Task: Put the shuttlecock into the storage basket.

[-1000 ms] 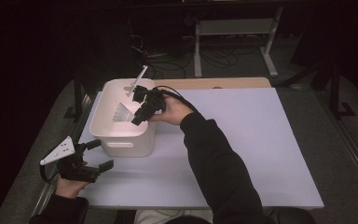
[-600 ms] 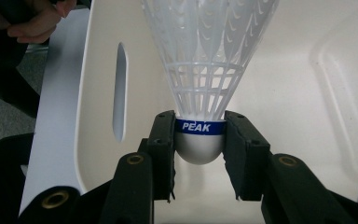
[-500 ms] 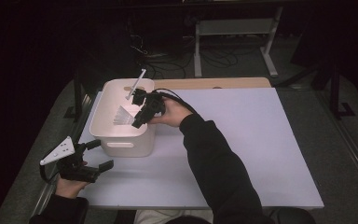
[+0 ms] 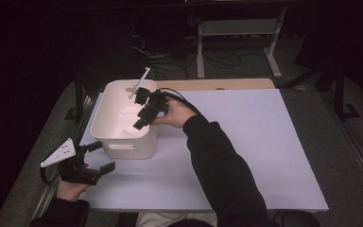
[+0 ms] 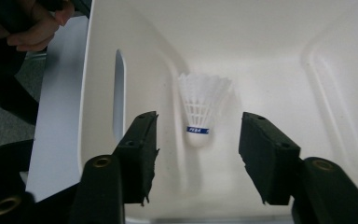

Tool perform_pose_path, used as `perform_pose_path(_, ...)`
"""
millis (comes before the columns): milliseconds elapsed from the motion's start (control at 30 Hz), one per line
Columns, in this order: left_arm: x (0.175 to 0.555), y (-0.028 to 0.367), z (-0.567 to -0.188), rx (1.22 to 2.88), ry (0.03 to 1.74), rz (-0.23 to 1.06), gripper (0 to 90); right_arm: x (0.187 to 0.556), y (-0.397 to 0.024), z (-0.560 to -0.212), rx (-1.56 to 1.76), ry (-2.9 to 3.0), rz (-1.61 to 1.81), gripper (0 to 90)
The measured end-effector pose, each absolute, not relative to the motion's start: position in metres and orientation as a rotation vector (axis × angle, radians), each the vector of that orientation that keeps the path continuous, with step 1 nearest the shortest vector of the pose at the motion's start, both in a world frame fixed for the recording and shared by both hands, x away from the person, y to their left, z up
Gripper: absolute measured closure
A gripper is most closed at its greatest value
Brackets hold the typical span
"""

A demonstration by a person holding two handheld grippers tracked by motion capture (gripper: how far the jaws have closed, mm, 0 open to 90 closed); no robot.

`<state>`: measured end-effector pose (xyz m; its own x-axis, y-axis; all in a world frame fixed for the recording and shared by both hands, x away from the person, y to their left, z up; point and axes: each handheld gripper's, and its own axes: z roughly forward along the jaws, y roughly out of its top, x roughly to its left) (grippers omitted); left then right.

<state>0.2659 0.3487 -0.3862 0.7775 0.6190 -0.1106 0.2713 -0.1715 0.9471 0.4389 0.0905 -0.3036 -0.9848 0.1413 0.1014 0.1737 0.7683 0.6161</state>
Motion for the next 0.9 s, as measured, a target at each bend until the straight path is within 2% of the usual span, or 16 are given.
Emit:
perform_pose_path(433, 0.266, 0.349, -0.386, 1.758, 0.698, 0.356, 0.0, 0.435, 0.069, -0.282, -0.356, -2.919, -1.136, 14.6)
perform_pose_path(533, 0.266, 0.349, -0.386, 1.757, 0.698, 0.356, 0.0, 0.433, 0.062, -0.277, -0.362, -2.911, -1.166, 12.3)
perform_pose_path(667, 0.266, 0.349, -0.386, 1.758, 0.699, 0.357, 0.0, 0.431, 0.054, -0.273, -0.370, -2.901, -1.189, 1.1)
perform_pose_path(900, 0.266, 0.348, -0.386, 1.758, 0.702, 0.357, 0.0, 0.428, 0.039, -0.271, -0.398, -2.891, -1.242, 0.0)
